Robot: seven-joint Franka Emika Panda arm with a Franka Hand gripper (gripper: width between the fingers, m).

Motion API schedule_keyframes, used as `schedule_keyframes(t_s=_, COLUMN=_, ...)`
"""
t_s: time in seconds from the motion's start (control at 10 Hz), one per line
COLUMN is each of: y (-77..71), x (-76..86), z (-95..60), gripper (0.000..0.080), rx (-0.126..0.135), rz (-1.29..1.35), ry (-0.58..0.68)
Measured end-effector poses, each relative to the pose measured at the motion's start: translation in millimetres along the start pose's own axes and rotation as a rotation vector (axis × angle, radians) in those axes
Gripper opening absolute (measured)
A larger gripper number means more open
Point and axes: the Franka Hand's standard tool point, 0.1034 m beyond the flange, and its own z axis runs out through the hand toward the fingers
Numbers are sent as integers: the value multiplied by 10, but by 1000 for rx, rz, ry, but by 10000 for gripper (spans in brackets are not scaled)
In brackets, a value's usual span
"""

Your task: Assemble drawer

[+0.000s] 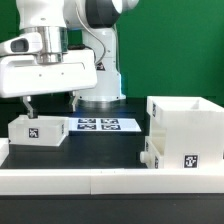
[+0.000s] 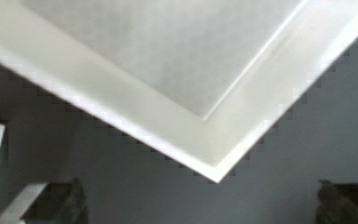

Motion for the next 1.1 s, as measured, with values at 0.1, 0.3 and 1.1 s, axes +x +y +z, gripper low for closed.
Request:
schedule_keyframes(t_s=0.1, y=-3, x=1, z=2, gripper=649, rx=1, rz=52, ry=0)
schedule_keyframes(t_s=0.3, y=-8, x=1, z=5, gripper=649, rx=3, rz=152, ry=2)
schedule_keyframes(t_s=1.1, y=-209, x=-290, z=201, gripper=649, rx=-26, rz=517, ry=22)
